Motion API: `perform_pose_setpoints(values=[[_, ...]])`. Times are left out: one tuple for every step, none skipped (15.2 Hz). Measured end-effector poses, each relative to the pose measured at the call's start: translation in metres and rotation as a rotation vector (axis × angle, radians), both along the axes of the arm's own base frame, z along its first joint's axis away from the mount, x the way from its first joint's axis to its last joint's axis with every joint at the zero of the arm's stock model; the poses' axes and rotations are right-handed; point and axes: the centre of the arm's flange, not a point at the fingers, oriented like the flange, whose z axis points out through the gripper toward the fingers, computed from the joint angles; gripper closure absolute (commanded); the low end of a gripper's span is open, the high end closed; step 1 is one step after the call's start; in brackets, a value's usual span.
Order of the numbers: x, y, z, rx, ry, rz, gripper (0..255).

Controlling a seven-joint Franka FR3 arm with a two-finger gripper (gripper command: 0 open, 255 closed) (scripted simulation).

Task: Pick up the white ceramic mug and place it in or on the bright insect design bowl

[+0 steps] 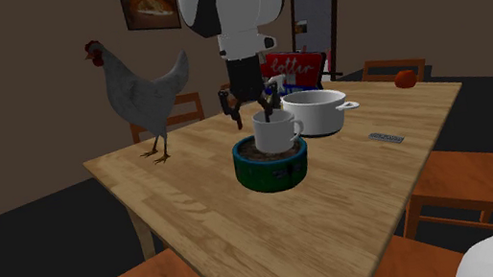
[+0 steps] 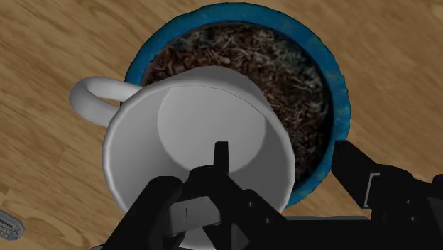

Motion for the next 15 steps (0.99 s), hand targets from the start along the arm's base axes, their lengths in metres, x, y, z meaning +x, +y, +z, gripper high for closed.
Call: perform_pose_setpoints(values=[[0.0,0.0,0.0,0.0,0.0,0.0,0],[0.0,0.0,0.0,0.0,0.0,0.0,0],[0.0,0.0,0.0,0.0,0.0,0.0,0],[0.0,0.0,0.0,0.0,0.0,0.0,0],[-0.001,0.0,0.007,0.0,0.0,0.0,0],[-0.002,0.001,0.017,0.001,-0.001,0.0,0],[-0.002,0.002,0.029,0.001,-0.001,0.0,0],[-0.002,0.003,0.04,0.001,-0.001,0.0,0],[-0.003,0.003,0.045,0.001,-0.001,0.0,0],[-0.003,0.003,0.047,0.0,-0.001,0.0,0],[-0.003,0.003,0.049,0.0,-0.001,0.0,0],[-0.003,0.003,0.049,0.0,0.0,0.0,0],[-0.003,0.003,0.05,0.0,0.0,0.0,0],[-0.003,0.003,0.05,0.0,0.0,0.0,0],[-0.003,0.003,0.05,0.0,0.0,0.0,0]])
